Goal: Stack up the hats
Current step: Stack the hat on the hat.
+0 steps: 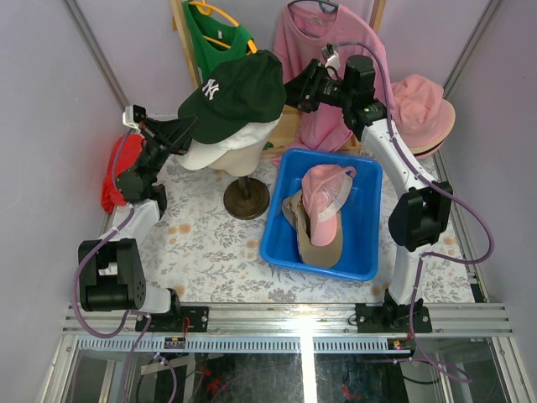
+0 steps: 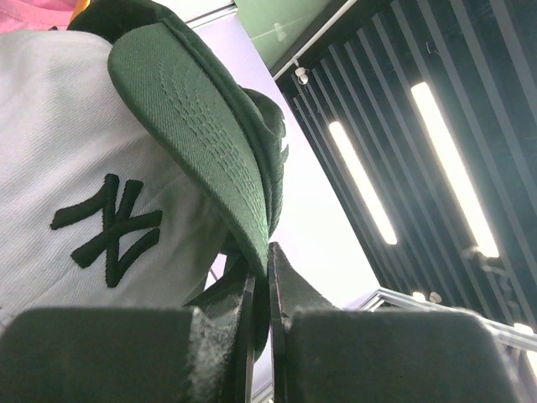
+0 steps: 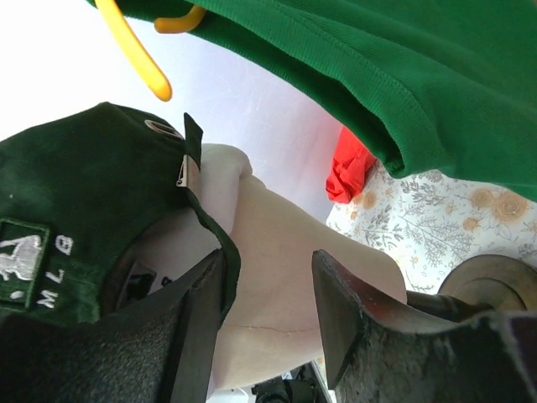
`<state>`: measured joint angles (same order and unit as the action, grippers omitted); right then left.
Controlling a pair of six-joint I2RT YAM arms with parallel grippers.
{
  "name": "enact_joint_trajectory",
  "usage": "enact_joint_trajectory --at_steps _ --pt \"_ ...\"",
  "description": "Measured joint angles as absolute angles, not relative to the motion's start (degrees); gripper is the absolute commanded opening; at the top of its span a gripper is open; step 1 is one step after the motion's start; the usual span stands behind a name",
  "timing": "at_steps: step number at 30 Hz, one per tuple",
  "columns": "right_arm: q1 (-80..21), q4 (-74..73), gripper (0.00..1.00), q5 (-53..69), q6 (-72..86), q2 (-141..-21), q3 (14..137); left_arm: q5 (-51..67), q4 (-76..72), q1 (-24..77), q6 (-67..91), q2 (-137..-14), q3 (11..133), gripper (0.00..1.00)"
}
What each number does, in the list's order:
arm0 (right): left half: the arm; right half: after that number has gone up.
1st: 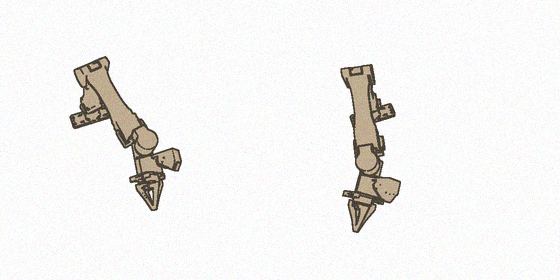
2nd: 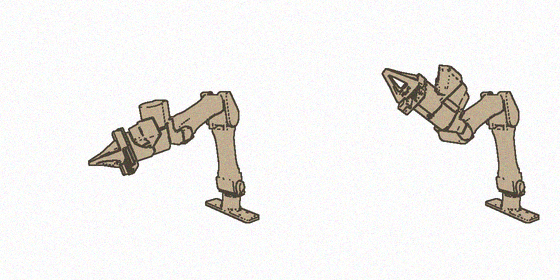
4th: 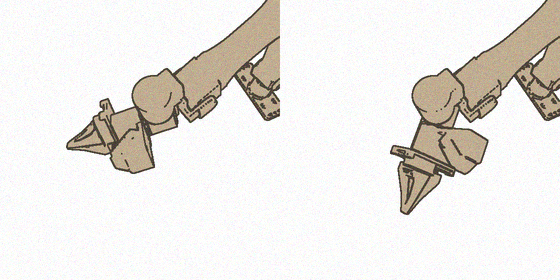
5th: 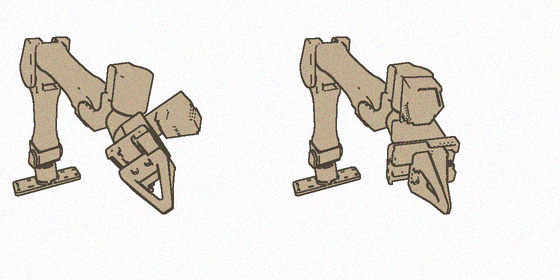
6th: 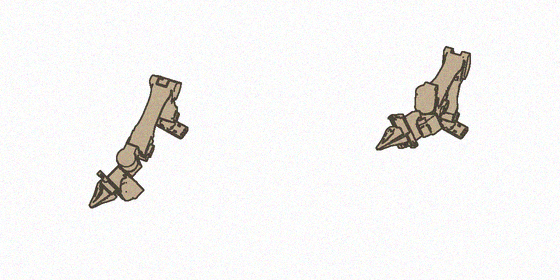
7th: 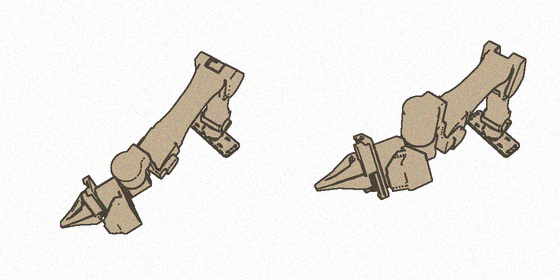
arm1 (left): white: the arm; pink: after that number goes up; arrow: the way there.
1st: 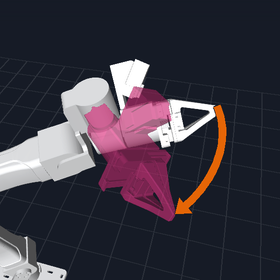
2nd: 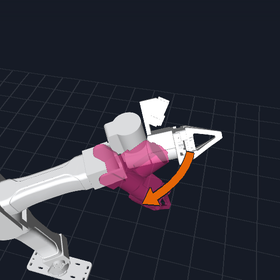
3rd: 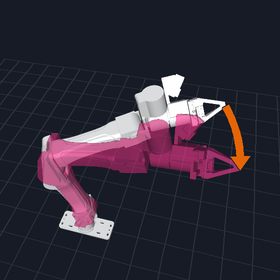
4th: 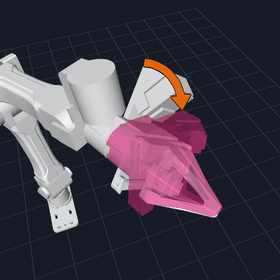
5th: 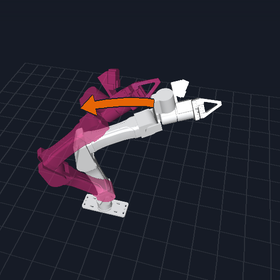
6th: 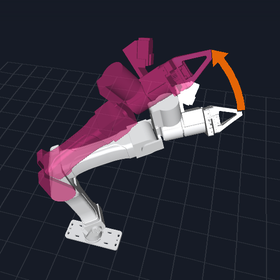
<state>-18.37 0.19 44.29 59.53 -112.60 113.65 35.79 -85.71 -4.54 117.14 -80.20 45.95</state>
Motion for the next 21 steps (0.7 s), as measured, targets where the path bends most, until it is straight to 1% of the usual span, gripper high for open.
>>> enact_joint_trajectory --at_steps 4,9,13,21 --pt "-18.4 5.7 0.52 45.8 63.3 -112.6 110.2 35.8 -85.8 -4.5 117.1 -80.2 46.0 0.00" --pt "-18.4 11.5 0.50 47.1 67.6 -112.6 109.6 35.8 -85.8 -4.5 117.1 -80.3 46.0 0.00" --pt "-18.4 15.1 0.43 47.9 70.3 -112.5 109.6 35.8 -85.8 -4.5 117.1 -80.4 46.0 0.00" --pt "-18.9 16.5 0.22 49.6 72.2 -112.5 109.6 35.8 -86.1 -3.7 117.1 -80.8 46.0 0.00"
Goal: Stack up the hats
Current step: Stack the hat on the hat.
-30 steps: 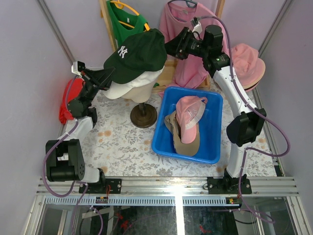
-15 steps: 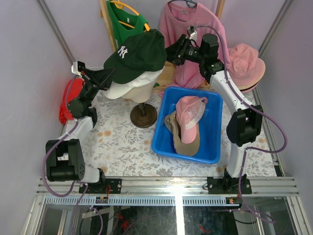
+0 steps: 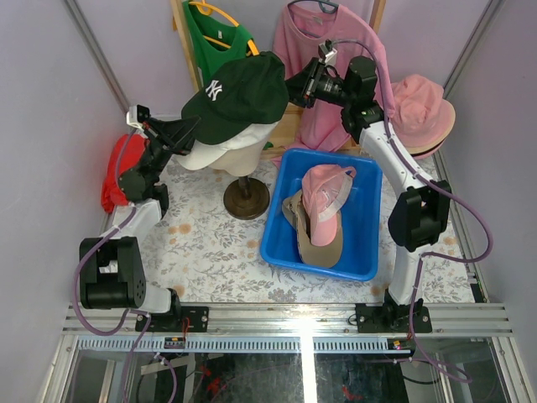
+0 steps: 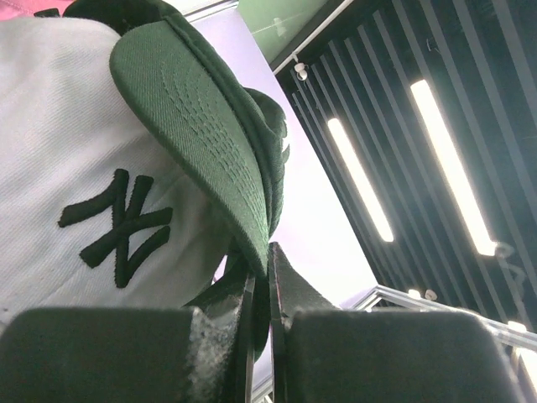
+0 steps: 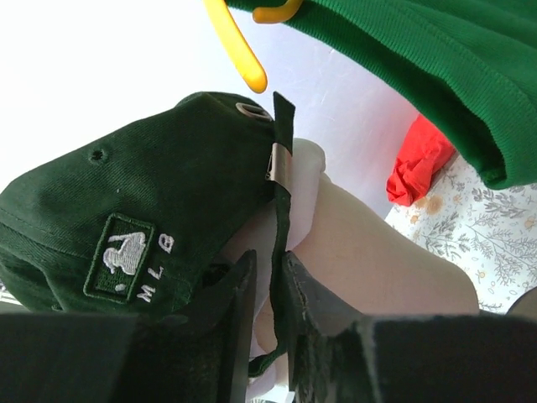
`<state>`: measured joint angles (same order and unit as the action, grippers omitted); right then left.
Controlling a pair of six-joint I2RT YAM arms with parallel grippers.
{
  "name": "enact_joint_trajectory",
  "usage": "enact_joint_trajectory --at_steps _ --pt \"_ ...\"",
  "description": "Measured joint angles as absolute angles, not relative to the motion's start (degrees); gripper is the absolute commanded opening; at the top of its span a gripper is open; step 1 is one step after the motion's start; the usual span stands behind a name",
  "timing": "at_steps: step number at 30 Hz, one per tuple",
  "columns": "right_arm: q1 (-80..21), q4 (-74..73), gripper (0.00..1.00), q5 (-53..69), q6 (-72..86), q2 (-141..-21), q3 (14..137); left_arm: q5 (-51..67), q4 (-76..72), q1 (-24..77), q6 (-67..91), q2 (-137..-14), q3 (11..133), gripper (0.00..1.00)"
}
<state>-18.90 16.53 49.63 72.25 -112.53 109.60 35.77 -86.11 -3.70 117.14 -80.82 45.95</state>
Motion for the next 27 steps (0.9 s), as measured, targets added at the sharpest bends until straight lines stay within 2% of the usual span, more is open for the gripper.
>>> enact_joint_trajectory --at_steps 10,21,27 --pt "-19.4 8.2 0.00 48.6 67.3 -111.3 109.6 35.6 -86.1 -3.4 117.1 -81.3 46.1 0.00" --pt "-19.4 -10.7 0.00 39.6 54.0 -106.4 115.7 35.6 -85.8 -3.9 117.1 -81.4 47.2 0.00" --pt "-19.4 -16.1 0.00 37.0 50.6 -106.1 120.1 35.8 -85.4 -6.0 117.1 -80.4 46.5 0.00"
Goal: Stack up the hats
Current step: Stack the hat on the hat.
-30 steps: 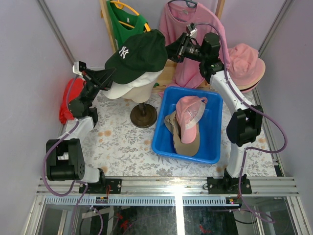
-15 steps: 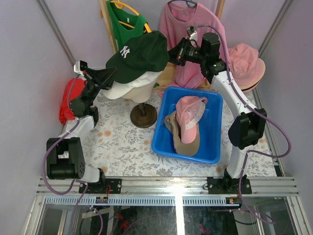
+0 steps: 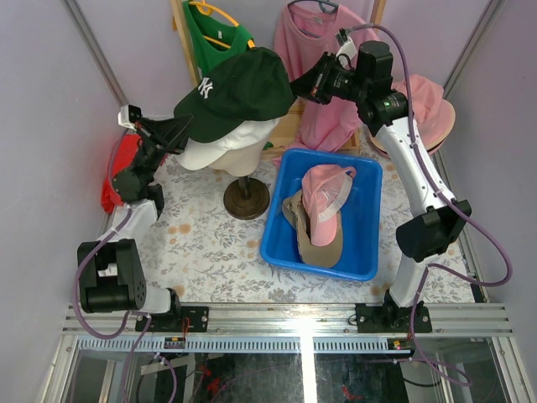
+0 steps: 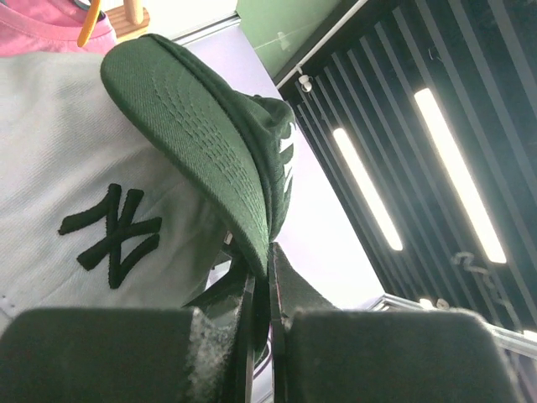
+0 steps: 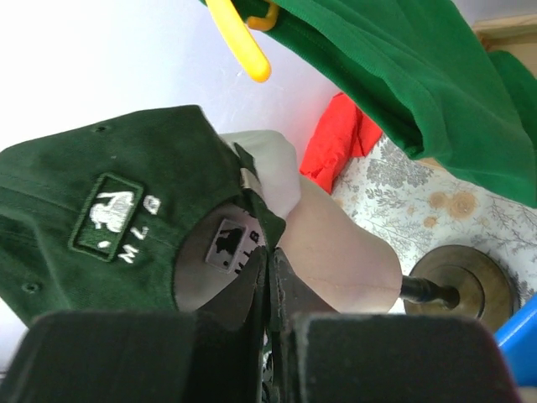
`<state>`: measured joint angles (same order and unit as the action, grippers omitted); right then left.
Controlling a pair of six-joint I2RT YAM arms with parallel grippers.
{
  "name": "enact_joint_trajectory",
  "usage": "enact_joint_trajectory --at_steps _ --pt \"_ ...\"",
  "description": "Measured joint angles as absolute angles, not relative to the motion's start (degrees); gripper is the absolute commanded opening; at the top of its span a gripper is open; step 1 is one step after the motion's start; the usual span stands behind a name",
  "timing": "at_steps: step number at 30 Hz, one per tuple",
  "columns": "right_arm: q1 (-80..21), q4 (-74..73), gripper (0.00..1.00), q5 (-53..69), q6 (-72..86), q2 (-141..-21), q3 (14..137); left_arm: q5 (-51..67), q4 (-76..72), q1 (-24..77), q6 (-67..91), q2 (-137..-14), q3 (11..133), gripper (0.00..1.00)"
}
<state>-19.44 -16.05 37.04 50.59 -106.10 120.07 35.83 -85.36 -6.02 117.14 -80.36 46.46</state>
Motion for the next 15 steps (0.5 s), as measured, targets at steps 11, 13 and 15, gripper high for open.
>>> enact_joint_trajectory --at_steps 11,13,15 --pt "-23.4 -24.2 0.00 32.1 45.6 -107.9 127.3 37.5 -85.0 -9.3 117.1 -78.2 42.6 0.00" --pt "-24.3 -25.2 0.00 31.1 44.6 -108.2 127.9 37.6 -85.1 -10.0 117.1 -78.1 41.4 0.00" --pt "-24.9 -25.9 0.00 30.3 43.8 -108.7 128.4 37.6 -85.1 -10.2 117.1 -78.0 40.6 0.00"
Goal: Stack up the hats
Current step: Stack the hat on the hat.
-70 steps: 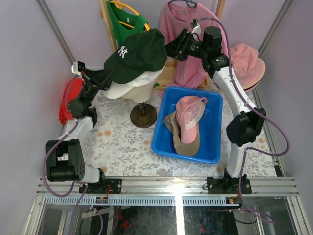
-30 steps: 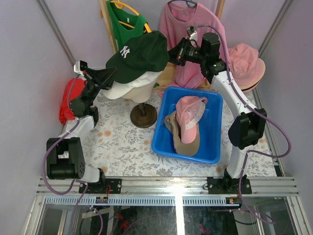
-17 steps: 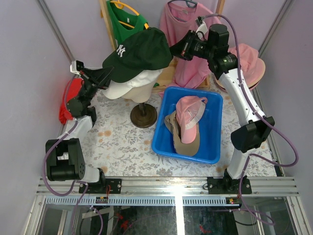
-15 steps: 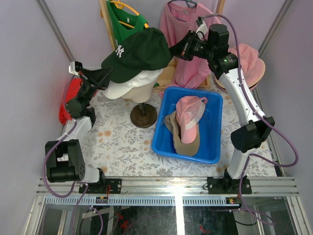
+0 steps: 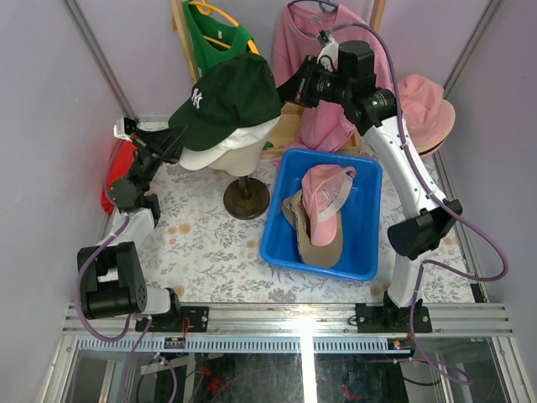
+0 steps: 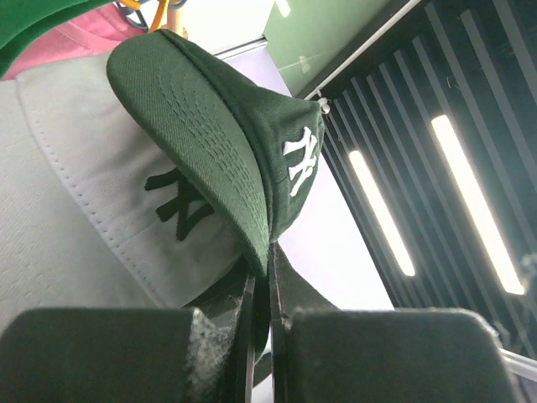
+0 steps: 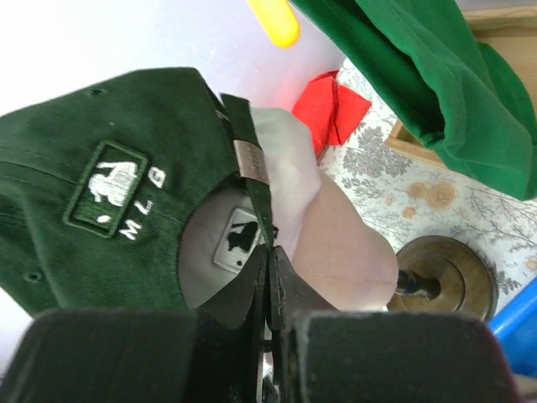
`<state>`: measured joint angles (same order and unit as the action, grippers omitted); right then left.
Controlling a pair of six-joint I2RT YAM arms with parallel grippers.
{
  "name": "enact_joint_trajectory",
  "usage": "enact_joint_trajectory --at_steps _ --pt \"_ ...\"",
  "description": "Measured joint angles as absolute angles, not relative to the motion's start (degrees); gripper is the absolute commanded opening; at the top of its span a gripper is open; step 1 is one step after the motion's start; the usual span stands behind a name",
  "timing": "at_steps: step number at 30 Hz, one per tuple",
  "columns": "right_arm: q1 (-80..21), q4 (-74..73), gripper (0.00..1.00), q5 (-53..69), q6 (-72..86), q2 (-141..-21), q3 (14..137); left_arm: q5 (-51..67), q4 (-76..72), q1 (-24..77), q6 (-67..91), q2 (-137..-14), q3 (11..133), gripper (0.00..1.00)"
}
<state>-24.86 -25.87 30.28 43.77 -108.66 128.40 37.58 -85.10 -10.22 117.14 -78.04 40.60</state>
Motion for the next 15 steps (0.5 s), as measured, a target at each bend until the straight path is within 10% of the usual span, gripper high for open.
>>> enact_joint_trajectory --at_steps 8,15 --pt "-25.6 -28.0 0.00 26.6 40.7 -109.0 128.2 37.6 -85.1 -10.4 117.1 -77.1 38.3 0.02" --pt "-25.6 -28.5 0.00 25.6 39.1 -109.0 127.4 37.4 -79.2 -12.1 117.1 -72.7 36.0 0.25"
